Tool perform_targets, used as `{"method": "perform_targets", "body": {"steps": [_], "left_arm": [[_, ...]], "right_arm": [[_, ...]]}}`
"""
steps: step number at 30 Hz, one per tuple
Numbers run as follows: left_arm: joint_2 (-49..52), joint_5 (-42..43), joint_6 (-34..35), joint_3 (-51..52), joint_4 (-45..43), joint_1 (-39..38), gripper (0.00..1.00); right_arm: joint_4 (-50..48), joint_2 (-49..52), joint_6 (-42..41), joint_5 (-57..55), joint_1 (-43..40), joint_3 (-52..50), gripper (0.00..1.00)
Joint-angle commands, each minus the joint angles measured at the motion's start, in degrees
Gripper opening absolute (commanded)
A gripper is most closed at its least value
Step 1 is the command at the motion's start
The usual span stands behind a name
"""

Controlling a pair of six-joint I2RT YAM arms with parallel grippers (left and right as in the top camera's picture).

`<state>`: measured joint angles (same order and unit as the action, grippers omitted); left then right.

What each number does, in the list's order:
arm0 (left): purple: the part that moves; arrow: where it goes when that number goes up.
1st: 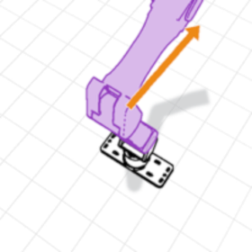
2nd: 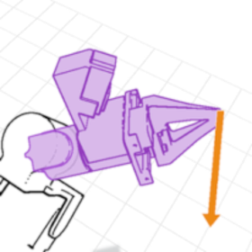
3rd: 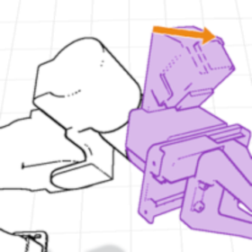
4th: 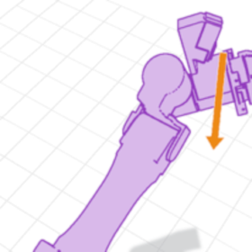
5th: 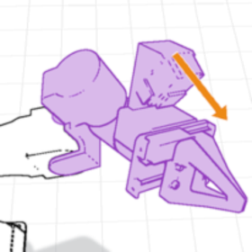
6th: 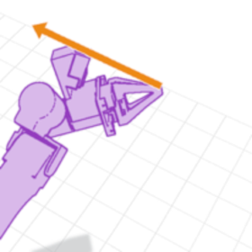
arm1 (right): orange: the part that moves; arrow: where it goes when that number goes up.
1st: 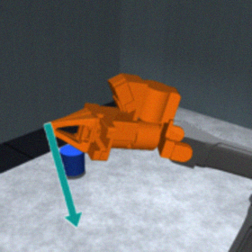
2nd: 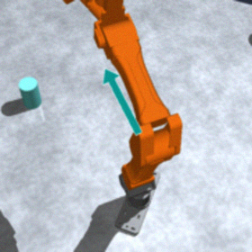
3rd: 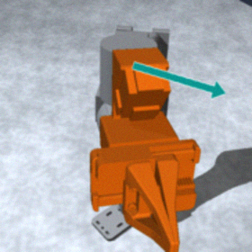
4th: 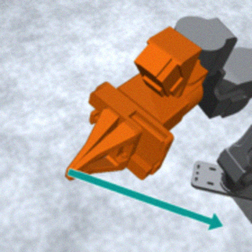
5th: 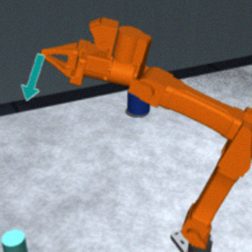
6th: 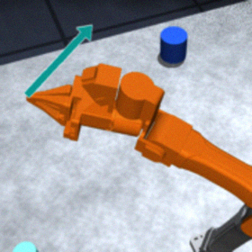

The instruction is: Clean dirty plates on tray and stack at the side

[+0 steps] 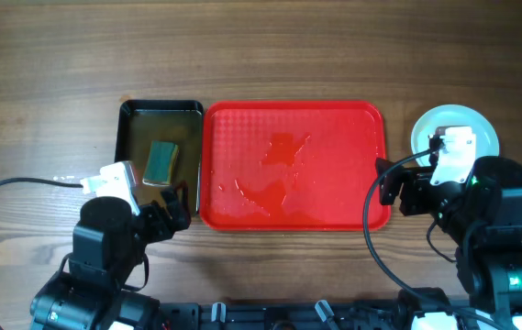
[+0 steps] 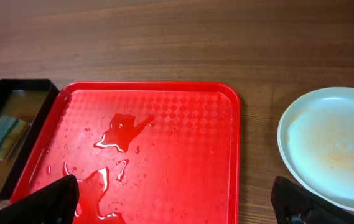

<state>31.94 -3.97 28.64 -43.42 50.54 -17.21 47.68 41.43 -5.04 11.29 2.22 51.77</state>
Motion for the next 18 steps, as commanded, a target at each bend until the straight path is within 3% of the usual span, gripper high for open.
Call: {"method": "perform_targets", "body": {"steps": [1,10,14,18], "left_arm": [[-0.22,-1.07,0.55,0.68,0.07,-0.31,1.00],[-0.17,-1.07,0.55,0.68,0.13,-0.31,1.00],[-0.17,-1.07,0.55,0.68,0.13,-0.31,1.00],[-0.17,-1.07,0.55,0.68,0.13,-0.31,1.00]], "right_arm": [[-0.09,1.81,0.42,-1.01,0.24,-0.42,0.99],[-0.11,6.47,0.42,-1.01,0.02,-0.96,0.99],[-1.84,-2.64,2.08,-2.43,0.07,-3.26,1.00],[-20.20,-22.71,2.12,-0.28,0.09,-18.40,1.00]]}}
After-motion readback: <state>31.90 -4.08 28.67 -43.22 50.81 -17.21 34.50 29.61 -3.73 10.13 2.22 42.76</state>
